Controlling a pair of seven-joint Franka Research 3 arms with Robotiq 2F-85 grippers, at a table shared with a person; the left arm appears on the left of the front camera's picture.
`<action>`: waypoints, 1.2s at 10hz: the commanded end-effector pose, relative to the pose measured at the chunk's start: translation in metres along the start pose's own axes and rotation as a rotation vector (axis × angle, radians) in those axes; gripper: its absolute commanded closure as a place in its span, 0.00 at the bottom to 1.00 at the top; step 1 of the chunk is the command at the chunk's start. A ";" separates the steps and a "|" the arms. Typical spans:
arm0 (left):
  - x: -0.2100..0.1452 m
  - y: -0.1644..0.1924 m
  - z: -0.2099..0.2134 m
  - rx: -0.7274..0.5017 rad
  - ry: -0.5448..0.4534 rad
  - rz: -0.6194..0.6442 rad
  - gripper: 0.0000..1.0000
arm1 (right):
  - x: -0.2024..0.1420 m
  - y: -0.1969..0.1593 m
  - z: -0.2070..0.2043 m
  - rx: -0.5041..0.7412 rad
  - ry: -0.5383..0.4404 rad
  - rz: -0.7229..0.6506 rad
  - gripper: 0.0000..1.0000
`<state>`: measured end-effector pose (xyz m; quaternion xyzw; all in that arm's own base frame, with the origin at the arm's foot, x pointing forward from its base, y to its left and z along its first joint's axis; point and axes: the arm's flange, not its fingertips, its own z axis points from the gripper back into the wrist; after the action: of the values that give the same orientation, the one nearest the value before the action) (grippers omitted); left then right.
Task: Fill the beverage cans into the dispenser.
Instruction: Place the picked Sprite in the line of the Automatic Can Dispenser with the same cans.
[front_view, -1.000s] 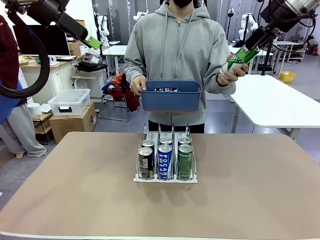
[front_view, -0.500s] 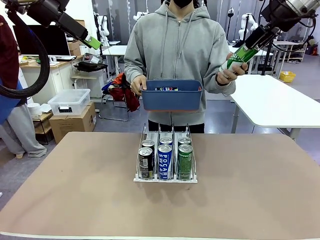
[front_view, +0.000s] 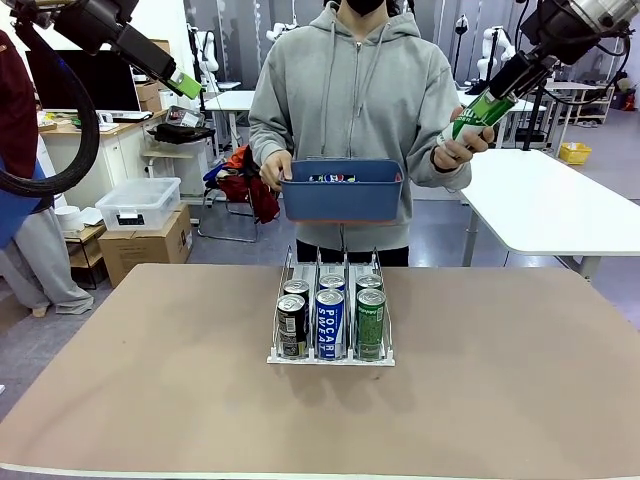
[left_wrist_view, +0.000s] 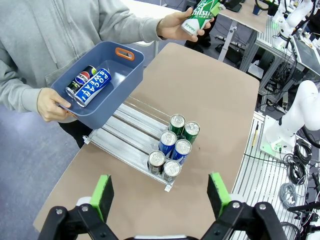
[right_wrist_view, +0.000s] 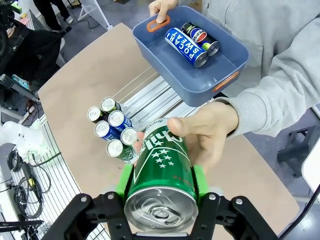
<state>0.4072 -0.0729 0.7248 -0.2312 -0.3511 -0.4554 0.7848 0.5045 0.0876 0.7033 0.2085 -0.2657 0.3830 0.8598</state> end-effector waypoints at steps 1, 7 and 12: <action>-0.002 0.000 0.000 -0.001 0.003 -0.001 0.00 | 0.000 0.000 0.000 0.000 -0.001 0.006 1.00; -0.002 0.000 0.000 -0.001 0.003 -0.001 0.00 | 0.000 0.000 0.000 0.000 -0.001 0.006 1.00; -0.002 0.000 0.000 -0.001 0.003 -0.001 0.00 | 0.000 0.000 0.000 0.000 -0.001 0.006 1.00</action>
<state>0.4072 -0.0729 0.7248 -0.2312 -0.3511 -0.4554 0.7848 0.5052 0.0878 0.7022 0.2087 -0.2645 0.3834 0.8599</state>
